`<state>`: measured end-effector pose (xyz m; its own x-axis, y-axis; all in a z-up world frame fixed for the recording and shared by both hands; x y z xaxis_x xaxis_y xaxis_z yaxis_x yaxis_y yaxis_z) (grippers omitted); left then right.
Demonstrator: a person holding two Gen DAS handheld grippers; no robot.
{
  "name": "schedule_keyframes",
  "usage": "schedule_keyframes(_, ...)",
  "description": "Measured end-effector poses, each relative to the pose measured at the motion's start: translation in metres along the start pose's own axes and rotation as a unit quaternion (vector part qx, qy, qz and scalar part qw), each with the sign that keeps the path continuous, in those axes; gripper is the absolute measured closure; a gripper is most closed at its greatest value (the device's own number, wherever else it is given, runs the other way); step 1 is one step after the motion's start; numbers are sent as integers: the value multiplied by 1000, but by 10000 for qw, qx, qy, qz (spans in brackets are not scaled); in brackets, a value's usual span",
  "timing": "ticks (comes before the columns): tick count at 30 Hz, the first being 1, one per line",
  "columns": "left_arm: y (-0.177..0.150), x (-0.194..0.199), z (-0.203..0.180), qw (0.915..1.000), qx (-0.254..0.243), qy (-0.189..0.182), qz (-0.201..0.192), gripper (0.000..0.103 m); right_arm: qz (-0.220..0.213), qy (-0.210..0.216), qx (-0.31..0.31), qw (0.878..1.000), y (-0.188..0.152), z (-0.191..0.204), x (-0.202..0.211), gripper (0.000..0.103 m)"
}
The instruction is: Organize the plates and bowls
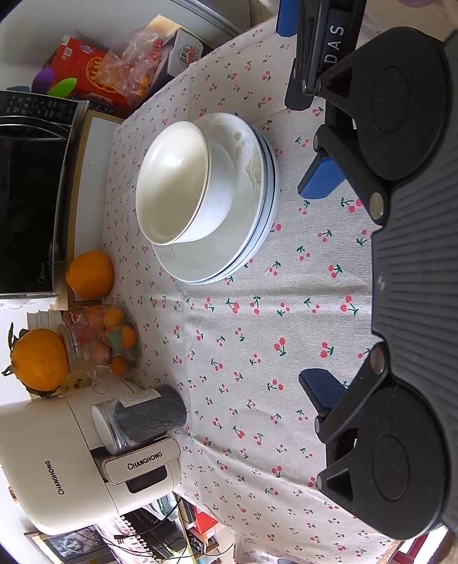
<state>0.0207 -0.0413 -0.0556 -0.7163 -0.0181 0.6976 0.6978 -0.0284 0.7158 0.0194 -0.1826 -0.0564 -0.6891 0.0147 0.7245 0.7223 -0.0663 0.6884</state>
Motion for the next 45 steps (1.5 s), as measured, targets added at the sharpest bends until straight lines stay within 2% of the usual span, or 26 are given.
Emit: schedule_keyframes(45, -1, 8, -4, 9996, -199, 61, -166, 0, 24, -2, 2, 10000, -1, 1, -1, 12)
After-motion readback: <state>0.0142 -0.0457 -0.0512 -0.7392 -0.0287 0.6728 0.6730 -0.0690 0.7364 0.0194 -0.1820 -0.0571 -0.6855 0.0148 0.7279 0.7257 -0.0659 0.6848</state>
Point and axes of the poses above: each gripper's, at about its wrist camera, not at the fingertips, and x roughly against the way its jaws point, z to its left, y to its top, the point moved 3 cm from there along -x, roughly the way its jaws point, and after that the axes turned 4 degrees about -z, right-handed, at the moved point
